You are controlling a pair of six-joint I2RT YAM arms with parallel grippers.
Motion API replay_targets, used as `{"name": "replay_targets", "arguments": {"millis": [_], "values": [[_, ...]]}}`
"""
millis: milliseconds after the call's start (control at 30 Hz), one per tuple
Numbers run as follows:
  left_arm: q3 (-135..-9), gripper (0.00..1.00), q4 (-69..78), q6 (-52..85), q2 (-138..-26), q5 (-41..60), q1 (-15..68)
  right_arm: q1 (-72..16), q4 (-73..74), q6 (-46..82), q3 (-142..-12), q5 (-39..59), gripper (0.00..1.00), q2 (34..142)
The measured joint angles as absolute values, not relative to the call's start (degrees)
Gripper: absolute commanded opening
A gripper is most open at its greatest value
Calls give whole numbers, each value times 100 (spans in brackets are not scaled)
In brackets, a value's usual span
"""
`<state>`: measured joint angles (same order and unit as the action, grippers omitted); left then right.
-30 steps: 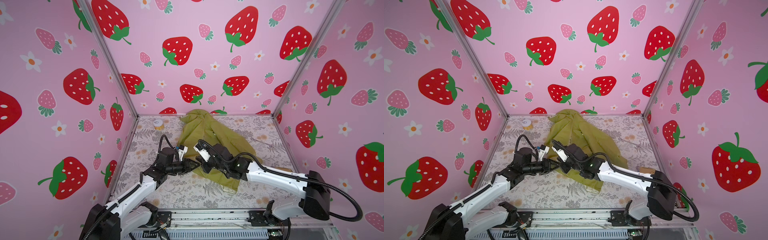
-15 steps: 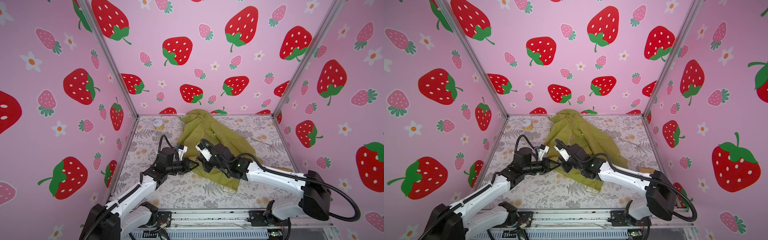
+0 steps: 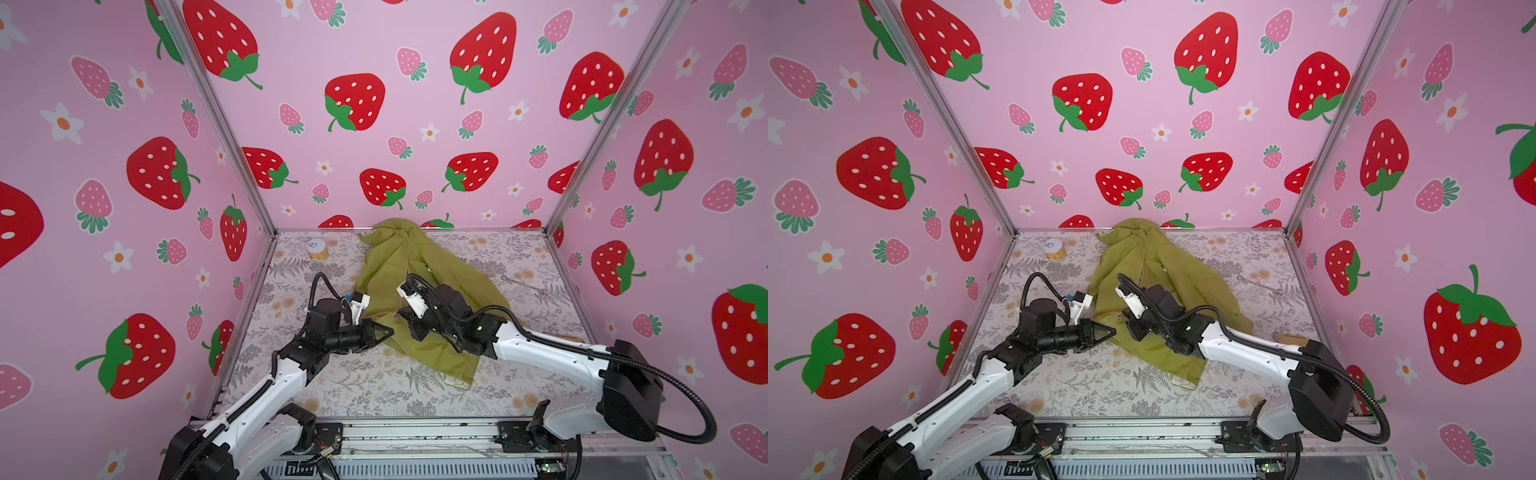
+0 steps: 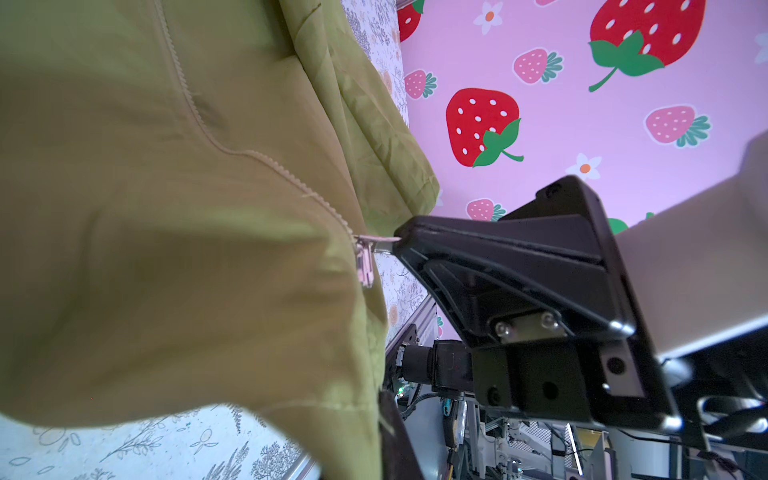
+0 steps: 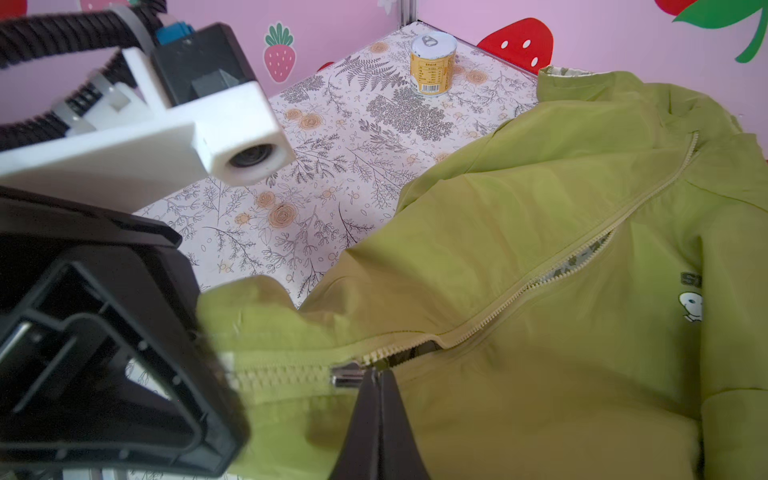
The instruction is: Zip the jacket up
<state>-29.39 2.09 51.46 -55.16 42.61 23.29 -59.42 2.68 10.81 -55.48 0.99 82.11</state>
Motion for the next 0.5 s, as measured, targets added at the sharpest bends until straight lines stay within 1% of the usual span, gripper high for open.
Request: {"name": "replay_targets", "arguments": {"millis": [67,133,267,367,400,500], "values": [[-2891,43,390,5262,-5535,4254,2314,-5931,257,1096,-5548,156,0,8211],[-2827,44,593,5380,-5592,4244,2307,-5933,259,1131,-5548,207,0,8211],[-2738,43,939,5579,-5763,4195,2307,-5935,263,1205,-5548,276,0,8211],[-2714,40,1160,5717,-5872,4156,2307,-5942,266,1227,-5548,311,0,8211],[-2709,38,1219,5736,-5894,4145,2307,-5948,268,1236,-5548,318,0,8211],[-2703,11,1361,5822,-5942,4088,2307,-5951,274,1240,-5548,340,0,8211]]}}
